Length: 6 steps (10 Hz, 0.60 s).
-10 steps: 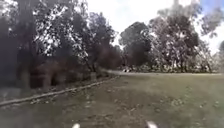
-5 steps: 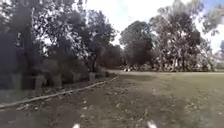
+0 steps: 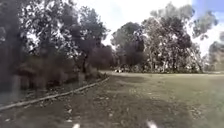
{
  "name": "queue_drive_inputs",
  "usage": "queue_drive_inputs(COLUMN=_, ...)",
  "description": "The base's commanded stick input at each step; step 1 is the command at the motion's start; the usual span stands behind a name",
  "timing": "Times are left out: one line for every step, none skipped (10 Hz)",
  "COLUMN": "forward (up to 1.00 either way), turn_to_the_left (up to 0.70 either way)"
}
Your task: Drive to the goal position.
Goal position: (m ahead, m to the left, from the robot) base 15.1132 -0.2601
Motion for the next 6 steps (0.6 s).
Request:
queue_drive_inputs(forward=0.70, turn_to_the_left=0.00)
queue_drive_inputs(forward=0.70, turn_to_the_left=0.00)
queue_drive_inputs(forward=0.70, turn_to_the_left=0.00)
queue_drive_inputs(forward=0.70, turn_to_the_left=0.00)
queue_drive_inputs(forward=0.70, turn_to_the_left=0.00)
queue_drive_inputs(forward=0.70, turn_to_the_left=0.00)
